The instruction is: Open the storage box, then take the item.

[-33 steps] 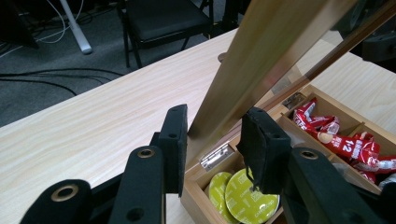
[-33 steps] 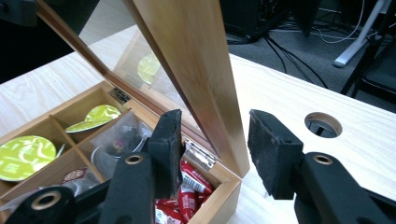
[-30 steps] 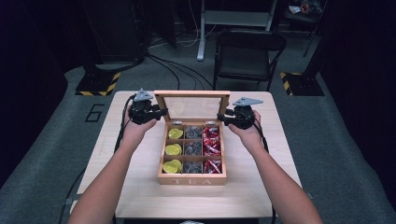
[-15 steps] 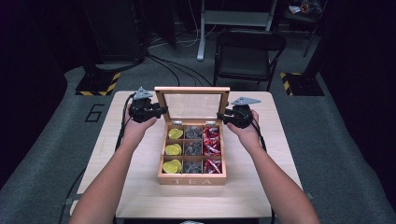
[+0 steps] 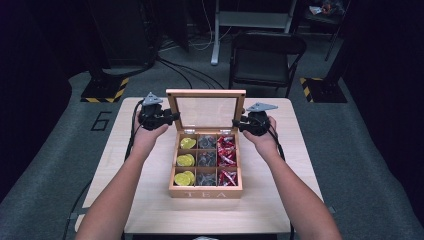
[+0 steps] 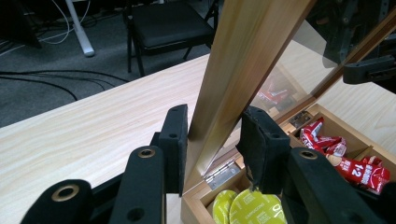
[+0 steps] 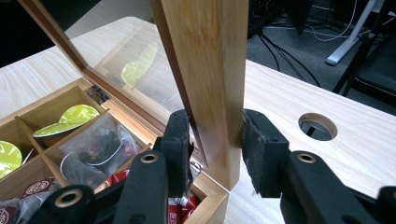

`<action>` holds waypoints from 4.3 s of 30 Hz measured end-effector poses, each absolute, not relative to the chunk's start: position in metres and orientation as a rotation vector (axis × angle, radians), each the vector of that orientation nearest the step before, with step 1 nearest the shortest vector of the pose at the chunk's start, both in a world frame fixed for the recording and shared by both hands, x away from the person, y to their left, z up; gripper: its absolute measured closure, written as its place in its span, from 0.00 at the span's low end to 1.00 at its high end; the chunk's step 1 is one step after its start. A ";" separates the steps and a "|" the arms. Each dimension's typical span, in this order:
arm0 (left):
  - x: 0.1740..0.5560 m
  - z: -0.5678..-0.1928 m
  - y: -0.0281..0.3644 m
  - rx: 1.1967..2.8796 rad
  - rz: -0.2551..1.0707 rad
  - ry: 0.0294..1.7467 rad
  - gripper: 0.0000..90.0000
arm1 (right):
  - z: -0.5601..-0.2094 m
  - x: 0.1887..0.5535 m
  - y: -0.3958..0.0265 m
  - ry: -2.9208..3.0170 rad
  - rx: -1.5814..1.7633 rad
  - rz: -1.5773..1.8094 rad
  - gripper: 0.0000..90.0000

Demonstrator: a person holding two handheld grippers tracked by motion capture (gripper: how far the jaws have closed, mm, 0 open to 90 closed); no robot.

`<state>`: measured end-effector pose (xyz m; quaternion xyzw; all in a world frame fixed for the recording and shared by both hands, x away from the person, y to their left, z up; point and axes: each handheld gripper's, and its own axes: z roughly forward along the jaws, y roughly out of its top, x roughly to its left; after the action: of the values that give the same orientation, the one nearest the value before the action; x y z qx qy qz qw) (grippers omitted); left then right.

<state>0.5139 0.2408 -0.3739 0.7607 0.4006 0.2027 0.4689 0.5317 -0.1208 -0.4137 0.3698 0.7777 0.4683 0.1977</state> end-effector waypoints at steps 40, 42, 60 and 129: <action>0.487 -0.386 0.265 1.901 0.459 1.072 0.66 | -0.409 0.551 -0.119 2.200 1.146 1.293 0.73; 0.484 -0.385 0.264 1.905 0.458 1.065 0.66 | -0.409 0.553 -0.119 2.199 1.146 1.296 0.73; 0.467 -0.393 0.260 1.906 0.409 1.049 0.64 | -0.411 0.564 -0.120 2.194 1.213 1.313 0.73; 0.419 -0.419 0.284 1.832 0.384 1.123 0.57 | -0.400 0.446 -0.123 2.329 0.953 1.181 0.58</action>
<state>0.4191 0.2836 -0.4185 0.7447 0.4563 0.1561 0.4613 0.4464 -0.1232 -0.3996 0.3374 0.8240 0.4181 0.1798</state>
